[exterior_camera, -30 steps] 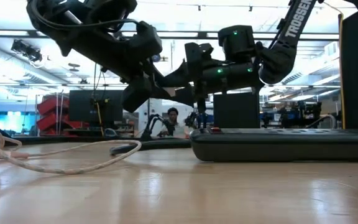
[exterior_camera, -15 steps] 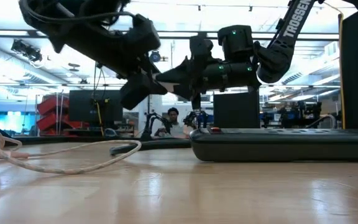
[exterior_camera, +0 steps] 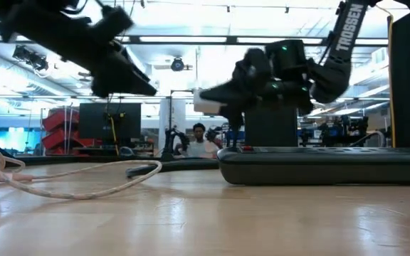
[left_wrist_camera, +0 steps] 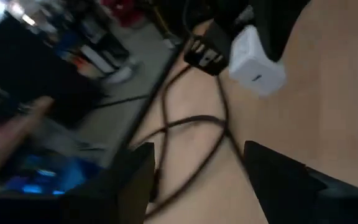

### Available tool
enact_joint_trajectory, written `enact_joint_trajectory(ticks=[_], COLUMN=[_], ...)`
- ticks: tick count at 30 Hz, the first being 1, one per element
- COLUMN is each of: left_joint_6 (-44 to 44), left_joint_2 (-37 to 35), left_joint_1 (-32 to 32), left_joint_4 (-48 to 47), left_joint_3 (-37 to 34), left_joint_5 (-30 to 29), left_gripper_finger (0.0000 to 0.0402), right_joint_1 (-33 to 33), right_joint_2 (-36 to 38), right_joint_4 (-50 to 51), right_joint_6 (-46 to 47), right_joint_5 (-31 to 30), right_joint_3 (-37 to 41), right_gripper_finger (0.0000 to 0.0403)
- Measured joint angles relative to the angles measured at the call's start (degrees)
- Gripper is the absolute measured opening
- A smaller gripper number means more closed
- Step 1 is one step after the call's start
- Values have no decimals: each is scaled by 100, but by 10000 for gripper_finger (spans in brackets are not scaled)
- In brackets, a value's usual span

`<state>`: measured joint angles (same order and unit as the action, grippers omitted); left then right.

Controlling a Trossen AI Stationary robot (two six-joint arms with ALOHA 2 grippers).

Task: Insert USB
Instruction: Insert the pink charger cable into the white charger adapter

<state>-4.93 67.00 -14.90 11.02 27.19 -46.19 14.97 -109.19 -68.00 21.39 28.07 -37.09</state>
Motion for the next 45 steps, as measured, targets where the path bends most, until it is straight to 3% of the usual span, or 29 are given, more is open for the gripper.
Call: enact_joint_trajectory(ticks=[2, 7, 14, 19, 23, 32, 35, 40, 45], left_joint_6=[556, 1480, 2310, 3178, 4011, 4924, 5105, 5420, 5957], left_joint_2=[-184, -378, -370, -376, -382, -307, -238, -89, 37], left_joint_1=[-31, -130, -246, -451, -686, -1382, -1588, -1838, -2168], left_joint_4=[-627, -2027, -4032, -5809, -6704, -6726, -6435, -5060, -5001], left_joint_3=[-49, 171, 1098, 1914, 2195, 1823, 1772, 1411, 1161], left_joint_5=[254, 904, 2434, 2890, 3330, 4520, 4626, 4866, 5074], left_gripper_finger=[223, 218, 217, 217, 217, 200, 186, 167, 162], right_joint_1=[-27, -172, -224, -300, -472, -582, -582, -584, -584], right_joint_2=[2, 11, 138, 138, 138, 138, 138, 138, 138], right_joint_4=[-551, -2136, -2090, -2088, -2088, -2090, -2092, -2092, -2092], right_joint_6=[-4, -52, -130, -202, -332, -350, -346, -340, -308], right_joint_5=[42, 813, 810, 836, 853, 859, 857, 840, 842], right_joint_3=[218, 685, 737, 735, 735, 729, 729, 724, 724], right_gripper_finger=[94, 94, 94, 94, 94, 94, 94, 94, 94])
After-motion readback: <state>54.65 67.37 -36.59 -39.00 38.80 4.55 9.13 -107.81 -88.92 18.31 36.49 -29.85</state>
